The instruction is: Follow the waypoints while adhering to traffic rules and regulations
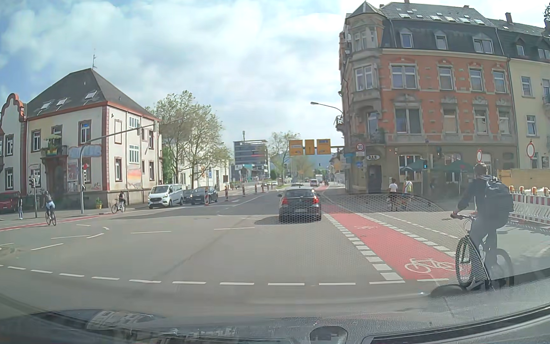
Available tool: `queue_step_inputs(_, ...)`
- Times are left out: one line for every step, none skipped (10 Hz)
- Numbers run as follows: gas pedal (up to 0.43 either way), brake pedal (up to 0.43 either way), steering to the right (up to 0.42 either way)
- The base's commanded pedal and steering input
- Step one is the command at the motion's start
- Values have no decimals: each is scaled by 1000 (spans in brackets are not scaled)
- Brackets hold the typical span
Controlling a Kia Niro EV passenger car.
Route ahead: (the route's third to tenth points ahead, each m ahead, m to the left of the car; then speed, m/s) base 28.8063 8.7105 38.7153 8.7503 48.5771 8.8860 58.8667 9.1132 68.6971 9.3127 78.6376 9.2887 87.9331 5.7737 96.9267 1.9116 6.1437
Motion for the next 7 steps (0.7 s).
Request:
queue_step_inputs(110,0,-9)
queue_step_inputs(110,0,-9)
queue_step_inputs(110,0,-9)
queue_step_inputs(118,0,-9)
queue_step_inputs(118,0,-9)
queue_step_inputs(118,0,-9)
queue_step_inputs(118,0,-9)
